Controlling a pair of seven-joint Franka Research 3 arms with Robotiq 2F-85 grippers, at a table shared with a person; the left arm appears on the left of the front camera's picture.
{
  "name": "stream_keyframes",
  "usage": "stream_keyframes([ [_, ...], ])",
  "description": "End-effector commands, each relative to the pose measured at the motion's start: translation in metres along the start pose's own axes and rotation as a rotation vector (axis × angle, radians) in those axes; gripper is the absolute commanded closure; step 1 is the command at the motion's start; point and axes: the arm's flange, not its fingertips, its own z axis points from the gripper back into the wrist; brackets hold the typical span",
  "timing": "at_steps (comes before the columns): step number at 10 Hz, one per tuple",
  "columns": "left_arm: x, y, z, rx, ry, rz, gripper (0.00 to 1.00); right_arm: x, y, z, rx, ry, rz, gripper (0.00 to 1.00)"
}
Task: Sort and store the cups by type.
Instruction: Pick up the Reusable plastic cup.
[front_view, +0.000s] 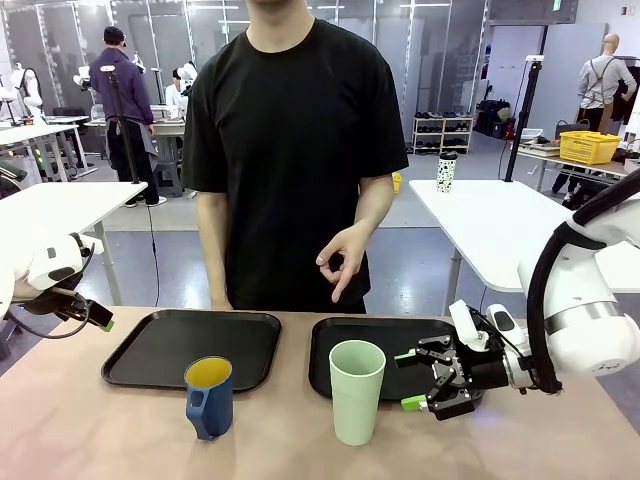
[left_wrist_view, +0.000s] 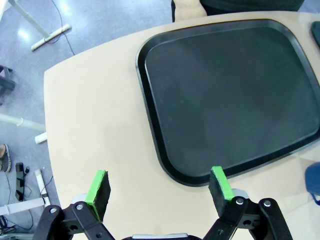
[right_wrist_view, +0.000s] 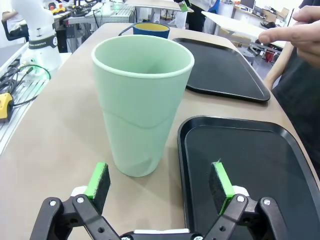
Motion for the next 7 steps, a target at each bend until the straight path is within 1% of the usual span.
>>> stream_keyframes([
  [1,0.000,0.001,0.001,0.006,0.001,-0.008,0.00,0.000,0.000,0.000,0.000,0.000,0.000,0.00],
  [3,0.000,0.001,0.001,0.006,0.001,-0.008,0.00,-0.003,-0.008,-0.016,0.037,-0.023,-0.059,0.00],
  [5,0.000,0.001,0.001,0.006,0.001,-0.008,0.00,-0.008,-0.012,-0.029,0.088,-0.041,-0.051,0.00],
  [7,0.000,0.001,0.001,0.006,0.001,-0.008,0.00,-0.012,-0.016,-0.036,0.105,-0.070,-0.057,0.00],
])
